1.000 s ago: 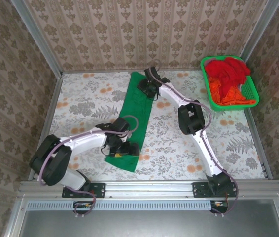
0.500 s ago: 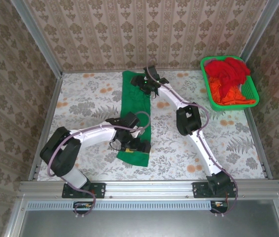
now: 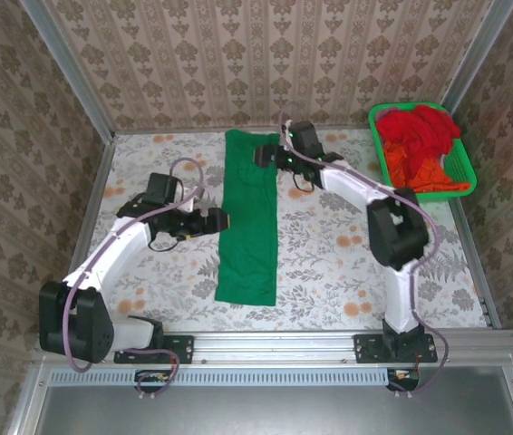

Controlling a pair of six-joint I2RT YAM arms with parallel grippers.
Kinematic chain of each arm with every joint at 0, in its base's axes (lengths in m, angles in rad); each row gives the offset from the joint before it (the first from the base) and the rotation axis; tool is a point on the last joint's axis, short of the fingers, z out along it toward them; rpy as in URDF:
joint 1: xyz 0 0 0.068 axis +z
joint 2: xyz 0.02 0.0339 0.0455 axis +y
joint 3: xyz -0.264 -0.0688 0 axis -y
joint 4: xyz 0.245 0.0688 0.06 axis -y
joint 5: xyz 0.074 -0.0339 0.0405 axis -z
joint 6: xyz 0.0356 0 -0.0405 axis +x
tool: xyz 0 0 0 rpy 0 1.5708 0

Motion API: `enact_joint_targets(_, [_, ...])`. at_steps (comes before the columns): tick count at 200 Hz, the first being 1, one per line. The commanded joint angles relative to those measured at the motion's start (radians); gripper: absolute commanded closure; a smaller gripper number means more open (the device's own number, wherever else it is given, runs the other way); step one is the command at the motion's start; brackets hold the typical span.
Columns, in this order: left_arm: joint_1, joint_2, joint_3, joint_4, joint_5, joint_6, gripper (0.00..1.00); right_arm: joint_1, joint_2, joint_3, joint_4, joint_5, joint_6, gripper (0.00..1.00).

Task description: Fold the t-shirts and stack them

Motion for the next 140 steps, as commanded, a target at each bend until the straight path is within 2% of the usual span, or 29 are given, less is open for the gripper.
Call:
enact_joint_targets(1, [0.045, -0.056, -0.015, 0.024, 0.070, 0.150, 0.00, 0.005, -0.160, -0.237, 0.179, 0.027, -0.170, 0.00])
enact_joint_targets(7, [0.053, -0.071, -0.014, 0.039, 0.099, 0.190, 0.00, 0.012, -0.204, -0.295, 0.185, 0.014, -0.208, 0.00])
enact_joint_targets(14, [0.056, -0.093, -0.006, 0.041, 0.085, 0.245, 0.00, 0.024, -0.253, -0.353, 0.175, -0.003, -0.256, 0.00])
enact_joint_targets(20, [0.057, -0.117, -0.002, 0.039, 0.023, 0.287, 0.00, 0.040, -0.288, -0.397, 0.156, 0.000, -0.296, 0.00])
enact_joint_targets(31, [0.064, -0.163, -0.001, 0.032, -0.018, 0.366, 0.00, 0.076, -0.356, -0.477, 0.123, 0.012, -0.367, 0.00])
enact_joint_targets(55, [0.101, -0.262, -0.032, -0.019, -0.028, 0.623, 0.00, 0.200, -0.477, -0.627, 0.102, 0.055, -0.512, 0.00])
enact_joint_targets(74, [0.132, -0.333, -0.072, -0.037, -0.048, 0.745, 0.00, 0.319, -0.537, -0.723, 0.094, 0.046, -0.631, 0.01])
enact_joint_targets(103, [0.155, -0.353, -0.150, -0.011, 0.052, 0.795, 0.00, 0.492, -0.531, -0.754, 0.063, 0.030, -0.751, 0.05])
enact_joint_targets(119, [0.180, -0.337, -0.162, -0.054, 0.116, 0.839, 0.00, 0.575, -0.486, -0.737, 0.052, 0.024, -0.809, 0.07])
enact_joint_targets(140, [0.188, -0.366, -0.192, -0.096, 0.102, 0.939, 0.00, 0.630, -0.397, -0.695, 0.034, 0.026, -0.840, 0.10])
